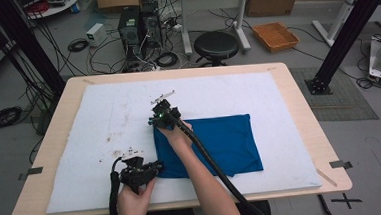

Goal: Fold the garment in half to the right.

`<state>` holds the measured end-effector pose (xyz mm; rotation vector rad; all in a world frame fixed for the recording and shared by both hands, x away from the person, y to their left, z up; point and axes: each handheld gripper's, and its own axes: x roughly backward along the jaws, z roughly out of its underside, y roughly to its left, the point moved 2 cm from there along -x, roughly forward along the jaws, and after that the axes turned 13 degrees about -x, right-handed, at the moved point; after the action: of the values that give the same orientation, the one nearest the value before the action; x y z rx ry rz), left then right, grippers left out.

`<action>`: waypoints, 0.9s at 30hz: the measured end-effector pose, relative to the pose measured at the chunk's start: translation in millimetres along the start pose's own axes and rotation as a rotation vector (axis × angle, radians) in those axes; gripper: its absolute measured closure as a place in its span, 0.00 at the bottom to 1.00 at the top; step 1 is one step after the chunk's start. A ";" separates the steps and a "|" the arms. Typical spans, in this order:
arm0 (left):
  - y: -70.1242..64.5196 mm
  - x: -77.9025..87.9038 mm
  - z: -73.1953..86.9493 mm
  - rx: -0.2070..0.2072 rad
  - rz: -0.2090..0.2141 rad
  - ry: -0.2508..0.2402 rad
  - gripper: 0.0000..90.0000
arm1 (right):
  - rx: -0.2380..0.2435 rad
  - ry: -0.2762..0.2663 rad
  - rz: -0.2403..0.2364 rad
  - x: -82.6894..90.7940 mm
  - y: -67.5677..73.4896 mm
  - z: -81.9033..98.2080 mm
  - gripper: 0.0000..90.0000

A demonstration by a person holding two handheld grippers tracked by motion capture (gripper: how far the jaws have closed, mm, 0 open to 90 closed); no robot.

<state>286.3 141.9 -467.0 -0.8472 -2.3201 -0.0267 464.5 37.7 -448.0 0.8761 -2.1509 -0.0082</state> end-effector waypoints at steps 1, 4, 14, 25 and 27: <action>-0.1 -0.1 0.0 0.000 -0.001 -0.001 0.90 | 0.000 0.000 0.000 0.0 0.0 0.0 0.81; -0.3 -0.1 0.0 -0.004 -0.002 0.000 0.89 | 0.004 0.016 0.017 -7.1 -0.2 2.2 0.84; -0.8 -0.3 0.0 -0.005 -0.006 -0.003 0.89 | 0.108 0.029 0.072 -12.2 5.7 3.8 0.99; -7.7 5.3 -5.2 -0.050 -0.013 -0.027 0.92 | 0.101 -0.033 0.029 14.8 3.1 -9.5 0.99; -13.2 8.9 -10.2 -0.068 -0.003 -0.048 0.93 | 0.088 -0.046 0.003 23.0 0.6 -12.4 0.99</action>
<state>279.4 134.2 -451.1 -0.8868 -2.3765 -0.0875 462.4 27.9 -423.9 0.9311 -2.2100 0.0689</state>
